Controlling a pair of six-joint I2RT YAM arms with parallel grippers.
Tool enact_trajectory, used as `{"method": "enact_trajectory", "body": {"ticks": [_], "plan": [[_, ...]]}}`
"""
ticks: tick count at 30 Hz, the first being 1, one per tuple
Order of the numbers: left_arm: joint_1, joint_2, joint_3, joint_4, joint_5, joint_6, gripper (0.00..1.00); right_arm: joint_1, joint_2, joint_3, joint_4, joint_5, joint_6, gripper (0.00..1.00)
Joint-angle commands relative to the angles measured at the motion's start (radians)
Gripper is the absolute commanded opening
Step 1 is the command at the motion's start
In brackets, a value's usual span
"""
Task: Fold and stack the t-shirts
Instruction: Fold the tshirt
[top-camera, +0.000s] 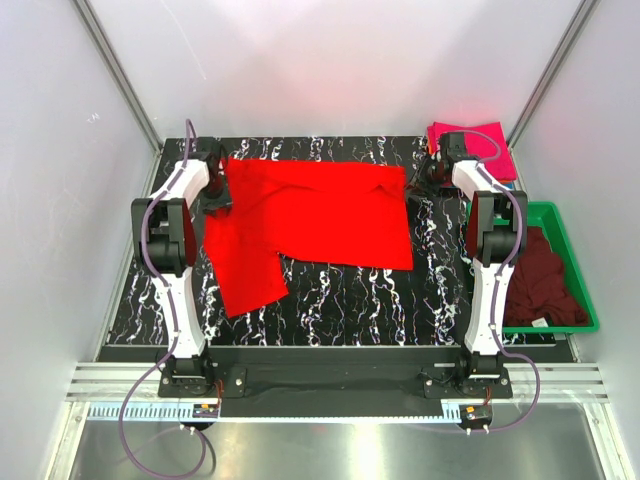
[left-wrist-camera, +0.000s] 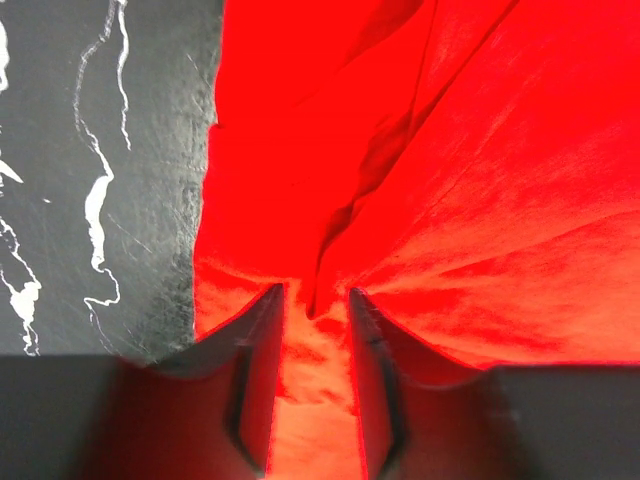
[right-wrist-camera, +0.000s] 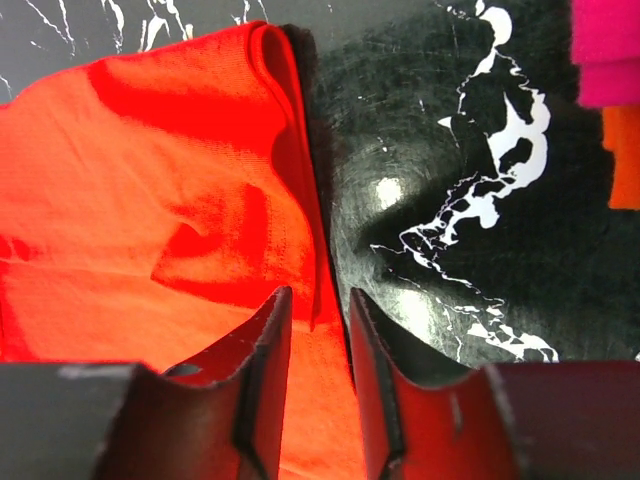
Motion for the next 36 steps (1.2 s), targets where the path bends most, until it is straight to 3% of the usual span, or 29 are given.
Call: {"method": "enact_trajectory", "body": {"ticks": [1,10,16,24,27,30,33,36], "plan": [[-0.017,-0.042,0.068,-0.003,0.011,-0.01,0.4,0.006,-0.079,-0.024,0.046,-0.016,0.011,0.38],[-0.063,-0.044,0.093,0.009,0.06,-0.033,0.41,0.032,-0.067,-0.012,0.039,-0.047,0.004,0.24],[-0.054,-0.024,0.036,0.105,0.143,-0.086,0.41,0.063,-0.055,0.0,0.022,0.001,-0.02,0.4],[-0.032,0.066,0.088,0.059,0.121,-0.088,0.41,0.089,0.0,0.063,-0.044,0.125,-0.222,0.4],[-0.031,0.079,0.085,0.059,0.114,-0.088,0.41,0.089,-0.012,0.028,-0.02,0.136,-0.22,0.3],[-0.025,0.103,0.081,0.051,0.112,-0.088,0.41,0.087,-0.04,-0.007,0.017,0.157,-0.229,0.1],[-0.019,0.116,0.073,0.056,0.11,-0.088,0.41,0.087,-0.024,0.006,-0.004,0.133,-0.238,0.03],[-0.016,0.117,0.068,0.057,0.112,-0.086,0.41,0.087,-0.021,0.043,-0.01,0.093,-0.226,0.27]]}}
